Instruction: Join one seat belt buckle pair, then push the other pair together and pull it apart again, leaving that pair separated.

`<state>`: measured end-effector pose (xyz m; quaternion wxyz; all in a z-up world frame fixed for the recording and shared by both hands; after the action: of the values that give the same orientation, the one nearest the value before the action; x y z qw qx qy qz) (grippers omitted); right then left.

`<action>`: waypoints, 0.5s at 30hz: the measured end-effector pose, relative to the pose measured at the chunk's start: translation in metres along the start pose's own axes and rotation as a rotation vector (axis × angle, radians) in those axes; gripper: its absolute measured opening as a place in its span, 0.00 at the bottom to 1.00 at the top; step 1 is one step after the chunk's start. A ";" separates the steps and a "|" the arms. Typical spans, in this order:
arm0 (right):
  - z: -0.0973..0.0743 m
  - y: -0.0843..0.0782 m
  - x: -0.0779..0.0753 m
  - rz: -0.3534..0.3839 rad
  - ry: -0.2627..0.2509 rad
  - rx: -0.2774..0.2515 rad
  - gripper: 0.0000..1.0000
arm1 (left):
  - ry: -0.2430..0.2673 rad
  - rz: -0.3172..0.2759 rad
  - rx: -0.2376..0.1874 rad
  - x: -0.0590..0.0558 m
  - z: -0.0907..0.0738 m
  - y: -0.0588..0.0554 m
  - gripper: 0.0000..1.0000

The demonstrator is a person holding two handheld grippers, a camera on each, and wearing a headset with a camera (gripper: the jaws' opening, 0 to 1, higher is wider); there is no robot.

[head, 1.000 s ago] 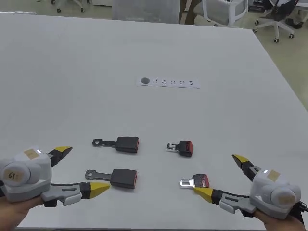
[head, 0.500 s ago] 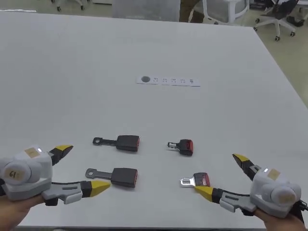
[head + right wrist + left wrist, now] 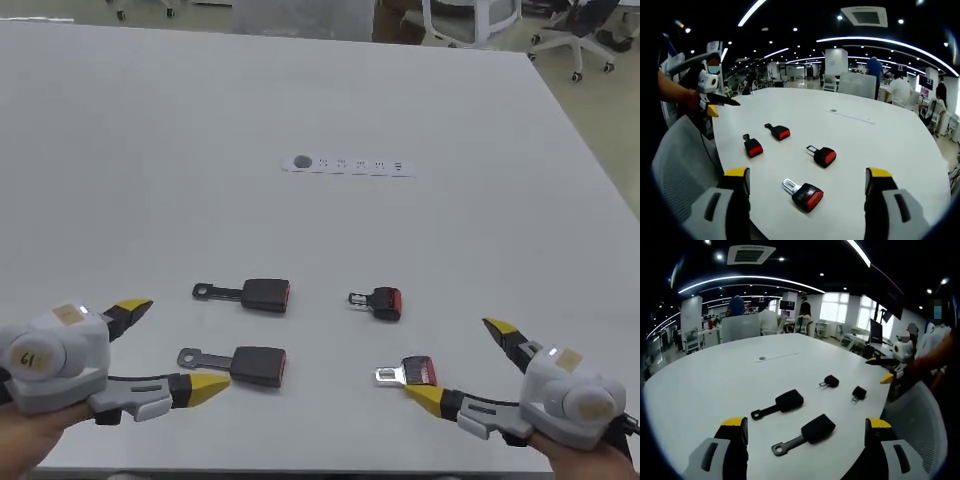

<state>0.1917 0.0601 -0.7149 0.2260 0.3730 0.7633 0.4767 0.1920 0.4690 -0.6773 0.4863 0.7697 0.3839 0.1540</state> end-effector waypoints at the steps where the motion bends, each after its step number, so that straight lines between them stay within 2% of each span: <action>1: 0.000 0.000 0.000 -0.001 0.000 0.001 0.97 | 0.000 0.001 0.000 0.000 0.000 0.000 0.99; 15: -0.001 -0.004 -0.002 0.001 0.001 0.014 0.97 | -0.007 0.005 0.006 0.001 0.003 0.000 0.99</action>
<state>0.1910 0.0567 -0.7181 0.2225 0.3749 0.7665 0.4716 0.1945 0.4675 -0.6787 0.4851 0.7725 0.3808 0.1513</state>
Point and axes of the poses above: the centre of the closed fingertips' face, and the gripper's own axes: z roughly forward along the fingers, x roughly to its left, y roughly out of its top, the point moved 9 cm from there along -z, roughly backward along the fingers, and after that the axes turned 1 degree about -y, right-handed, at the moved point
